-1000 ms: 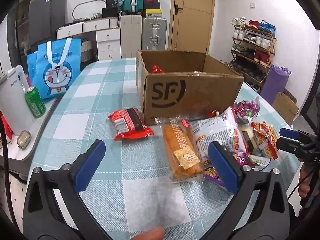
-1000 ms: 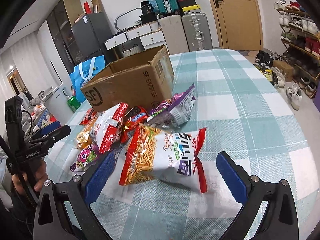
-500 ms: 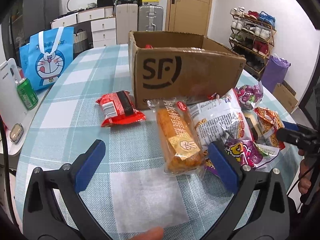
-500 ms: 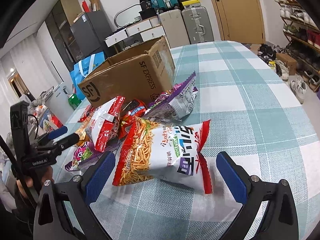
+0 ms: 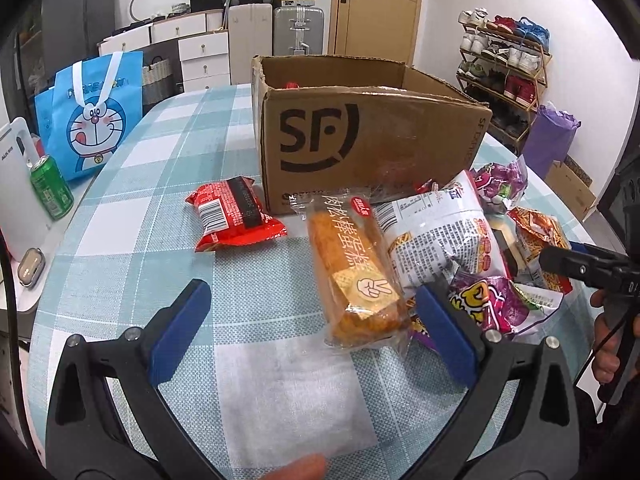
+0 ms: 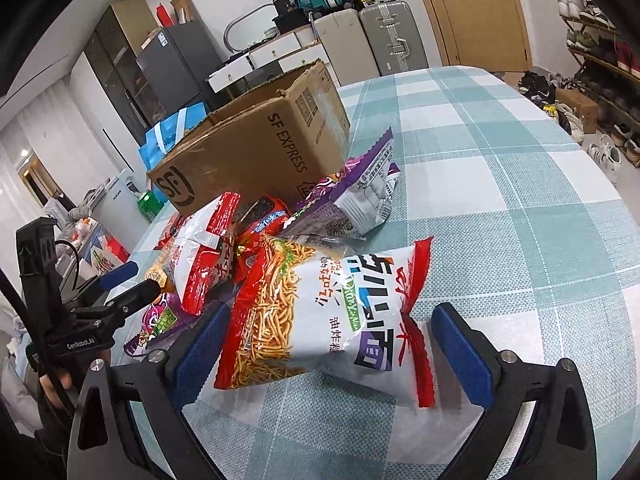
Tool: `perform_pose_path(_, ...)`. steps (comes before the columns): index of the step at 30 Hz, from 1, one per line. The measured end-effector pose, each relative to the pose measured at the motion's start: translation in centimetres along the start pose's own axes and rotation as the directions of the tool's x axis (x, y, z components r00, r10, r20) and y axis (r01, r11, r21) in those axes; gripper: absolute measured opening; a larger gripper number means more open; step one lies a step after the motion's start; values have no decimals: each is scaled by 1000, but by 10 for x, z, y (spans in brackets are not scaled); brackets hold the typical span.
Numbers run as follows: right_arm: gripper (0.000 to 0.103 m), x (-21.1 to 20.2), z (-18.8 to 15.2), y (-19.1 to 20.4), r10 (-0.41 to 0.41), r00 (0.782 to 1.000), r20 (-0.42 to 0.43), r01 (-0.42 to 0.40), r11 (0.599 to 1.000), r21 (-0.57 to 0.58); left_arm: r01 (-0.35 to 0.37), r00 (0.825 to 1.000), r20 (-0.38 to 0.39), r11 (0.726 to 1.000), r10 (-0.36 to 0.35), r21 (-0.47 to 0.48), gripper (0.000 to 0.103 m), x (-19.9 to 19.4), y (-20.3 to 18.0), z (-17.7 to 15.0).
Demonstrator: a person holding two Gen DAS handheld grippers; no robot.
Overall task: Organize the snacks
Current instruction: 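Grasp white-and-red noodle bag with right tool while left tool approaches wrapped orange cake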
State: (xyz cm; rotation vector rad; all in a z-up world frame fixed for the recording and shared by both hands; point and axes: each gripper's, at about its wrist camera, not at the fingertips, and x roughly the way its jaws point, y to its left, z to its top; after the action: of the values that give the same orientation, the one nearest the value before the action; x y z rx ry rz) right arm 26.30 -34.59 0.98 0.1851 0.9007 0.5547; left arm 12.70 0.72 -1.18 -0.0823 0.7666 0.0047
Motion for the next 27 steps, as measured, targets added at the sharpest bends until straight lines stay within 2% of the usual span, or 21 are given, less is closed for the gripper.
perform_pose_path(3, 85, 0, 0, -3, 35, 999, -8, -34, 999, 19, -1, 1000, -4, 1000, 1, 4, 102, 1, -1, -1)
perform_pose_path(5, 83, 0, 0, -1, 26, 1000, -5, -26, 1000, 9, -1, 1000, -4, 1000, 1, 4, 102, 1, -1, -1)
perform_pose_path(10, 66, -7, -3, -1, 45, 999, 25, -45, 999, 17, -3, 1000, -10, 1000, 3, 2, 102, 2, -1, -2)
perform_pose_path(18, 63, -27, -6, 8, 68, 991, 117, -65, 998, -26, -10, 1000, -17, 1000, 10, -6, 102, 7, 4, 1)
perform_pose_path(22, 63, -29, -9, 15, 79, 989, 121, -75, 996, -45, -36, 999, -21, 999, 35, -26, 102, 14, 8, 7)
perform_pose_path(27, 63, -27, -10, 19, 81, 990, 114, -75, 995, -60, -54, 996, -68, 998, 53, -11, 102, 29, 6, 13)
